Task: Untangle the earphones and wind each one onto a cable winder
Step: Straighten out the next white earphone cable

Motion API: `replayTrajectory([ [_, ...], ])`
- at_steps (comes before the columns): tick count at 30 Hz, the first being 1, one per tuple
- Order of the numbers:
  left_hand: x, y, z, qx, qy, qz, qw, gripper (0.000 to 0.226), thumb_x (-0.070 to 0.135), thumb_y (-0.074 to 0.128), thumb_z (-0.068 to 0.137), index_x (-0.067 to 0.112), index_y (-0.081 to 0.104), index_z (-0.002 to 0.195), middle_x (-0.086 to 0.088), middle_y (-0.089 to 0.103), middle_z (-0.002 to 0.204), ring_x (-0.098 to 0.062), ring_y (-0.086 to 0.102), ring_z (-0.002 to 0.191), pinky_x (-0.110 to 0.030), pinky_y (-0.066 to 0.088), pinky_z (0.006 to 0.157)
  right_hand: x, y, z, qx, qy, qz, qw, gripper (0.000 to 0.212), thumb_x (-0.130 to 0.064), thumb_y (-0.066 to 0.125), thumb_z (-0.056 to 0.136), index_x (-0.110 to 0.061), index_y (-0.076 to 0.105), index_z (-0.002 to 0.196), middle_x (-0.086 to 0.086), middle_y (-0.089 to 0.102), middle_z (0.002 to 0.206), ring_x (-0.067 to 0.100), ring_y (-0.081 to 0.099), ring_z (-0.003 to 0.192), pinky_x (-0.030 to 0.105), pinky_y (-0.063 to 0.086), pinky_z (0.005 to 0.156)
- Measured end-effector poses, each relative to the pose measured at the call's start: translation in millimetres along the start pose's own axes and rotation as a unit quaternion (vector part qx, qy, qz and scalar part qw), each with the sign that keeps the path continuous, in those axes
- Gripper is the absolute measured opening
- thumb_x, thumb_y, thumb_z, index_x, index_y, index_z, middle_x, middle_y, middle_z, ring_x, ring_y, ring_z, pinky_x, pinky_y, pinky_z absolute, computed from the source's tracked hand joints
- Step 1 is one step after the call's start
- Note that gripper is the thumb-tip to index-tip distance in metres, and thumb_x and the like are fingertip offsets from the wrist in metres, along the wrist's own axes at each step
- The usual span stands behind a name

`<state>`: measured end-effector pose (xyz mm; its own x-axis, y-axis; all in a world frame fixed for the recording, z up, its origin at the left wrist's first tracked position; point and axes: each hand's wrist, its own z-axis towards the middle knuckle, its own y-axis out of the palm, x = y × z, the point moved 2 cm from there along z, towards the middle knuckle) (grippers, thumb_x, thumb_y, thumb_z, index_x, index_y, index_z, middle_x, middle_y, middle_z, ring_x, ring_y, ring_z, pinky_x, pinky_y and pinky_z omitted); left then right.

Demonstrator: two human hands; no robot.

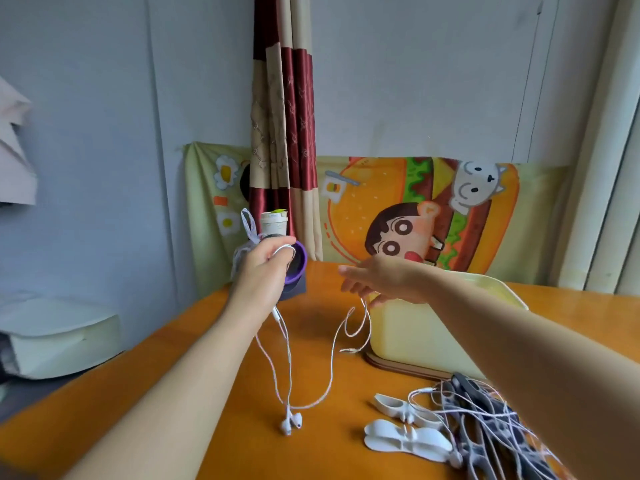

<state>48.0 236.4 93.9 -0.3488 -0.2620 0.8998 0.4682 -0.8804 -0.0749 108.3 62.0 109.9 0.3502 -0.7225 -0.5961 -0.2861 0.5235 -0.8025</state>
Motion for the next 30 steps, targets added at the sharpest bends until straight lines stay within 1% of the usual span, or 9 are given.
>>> replayTrajectory([
  [3, -4, 3, -3, 0.001, -0.011, 0.001, 1.0, 0.024, 0.016, 0.045, 0.099, 0.026, 0.062, 0.114, 0.0, 0.061, 0.114, -0.007, 0.053, 0.087, -0.019, 0.04, 0.065, 4, 7, 3, 0.029, -0.002, 0.02, 0.999, 0.035, -0.028, 0.051, 0.098, -0.014, 0.053, 0.13, 0.011, 0.058, 0.125, 0.03, 0.06, 0.108, 0.039, 0.058, 0.082],
  [7, 2, 3, -3, -0.023, -0.019, 0.0, 1.0, 0.03, 0.007, 0.045, 0.095, 0.026, 0.061, 0.112, 0.0, 0.057, 0.102, -0.004, 0.046, 0.07, -0.018, 0.038, 0.06, -4, 4, -2, 0.076, -0.073, -0.127, 0.986, 0.04, -0.016, 0.058, 0.093, -0.016, 0.052, 0.133, 0.002, 0.054, 0.134, 0.022, 0.058, 0.113, 0.029, 0.053, 0.087],
  [9, 5, 6, -5, -0.055, -0.008, 0.009, 0.998, 0.03, 0.006, 0.045, 0.094, 0.03, 0.063, 0.1, 0.0, 0.055, 0.091, -0.005, 0.043, 0.065, -0.021, 0.038, 0.059, -13, 5, -8, 0.053, -0.106, -0.008, 0.993, 0.051, -0.008, 0.062, 0.088, -0.018, 0.047, 0.136, -0.004, 0.051, 0.132, 0.018, 0.063, 0.099, 0.027, 0.056, 0.079],
  [12, 11, 13, -12, -0.098, 0.024, 0.047, 0.994, 0.031, 0.006, 0.048, 0.092, 0.032, 0.064, 0.091, 0.0, 0.059, 0.086, -0.011, 0.053, 0.065, -0.03, 0.047, 0.063, -28, 14, -20, -0.097, -0.13, 0.212, 0.964, 0.046, 0.001, 0.06, 0.087, -0.013, 0.05, 0.13, 0.006, 0.06, 0.12, 0.018, 0.066, 0.078, 0.025, 0.056, 0.072],
  [15, 18, 15, -18, -0.097, 0.057, 0.052, 0.992, 0.033, 0.003, 0.05, 0.087, 0.032, 0.065, 0.091, 0.006, 0.056, 0.082, -0.014, 0.056, 0.065, -0.043, 0.053, 0.071, -30, 18, -30, -0.142, -0.127, 0.195, 0.962, 0.017, -0.004, 0.06, 0.09, -0.01, 0.058, 0.106, 0.008, 0.067, 0.085, 0.015, 0.065, 0.073, 0.029, 0.055, 0.079],
  [19, 20, 9, -26, -0.122, 0.063, 0.058, 0.989, 0.034, 0.002, 0.052, 0.089, 0.034, 0.062, 0.095, 0.009, 0.055, 0.087, -0.002, 0.045, 0.053, -0.022, 0.04, 0.057, -11, 11, -29, 0.024, -0.111, 0.179, 0.977, 0.011, -0.015, 0.061, 0.091, -0.006, 0.067, 0.089, 0.005, 0.068, 0.076, 0.014, 0.066, 0.071, 0.022, 0.057, 0.071],
  [24, -5, -1, -37, -0.207, -0.038, 0.152, 0.966, 0.013, 0.023, 0.052, 0.098, 0.025, 0.065, 0.096, 0.009, 0.065, 0.092, -0.007, 0.047, 0.058, -0.024, 0.043, 0.062, 23, -17, -21, 0.244, -0.085, 0.229, 0.939, 0.021, -0.013, 0.061, 0.091, 0.004, 0.069, 0.1, 0.016, 0.069, 0.085, 0.018, 0.065, 0.07, 0.024, 0.056, 0.071],
  [27, -17, -6, -41, -0.221, -0.077, 0.133, 0.963, 0.028, 0.03, 0.048, 0.101, 0.017, 0.069, 0.087, 0.007, 0.056, 0.069, -0.007, 0.043, 0.053, -0.026, 0.043, 0.064, 44, -27, -20, 0.265, -0.049, 0.267, 0.925, 0.02, -0.011, 0.06, 0.091, 0.003, 0.069, 0.103, 0.017, 0.07, 0.091, 0.019, 0.066, 0.075, 0.021, 0.057, 0.07],
  [30, -24, -8, -47, -0.216, -0.147, -0.022, 0.965, 0.028, 0.026, 0.049, 0.101, 0.009, 0.064, 0.084, 0.005, 0.042, 0.058, -0.005, 0.037, 0.047, -0.025, 0.043, 0.066, 61, -23, -21, 0.252, -0.002, 0.319, 0.914, 0.021, -0.011, 0.059, 0.092, 0.002, 0.067, 0.107, 0.013, 0.069, 0.09, 0.019, 0.067, 0.076, 0.023, 0.056, 0.071],
])
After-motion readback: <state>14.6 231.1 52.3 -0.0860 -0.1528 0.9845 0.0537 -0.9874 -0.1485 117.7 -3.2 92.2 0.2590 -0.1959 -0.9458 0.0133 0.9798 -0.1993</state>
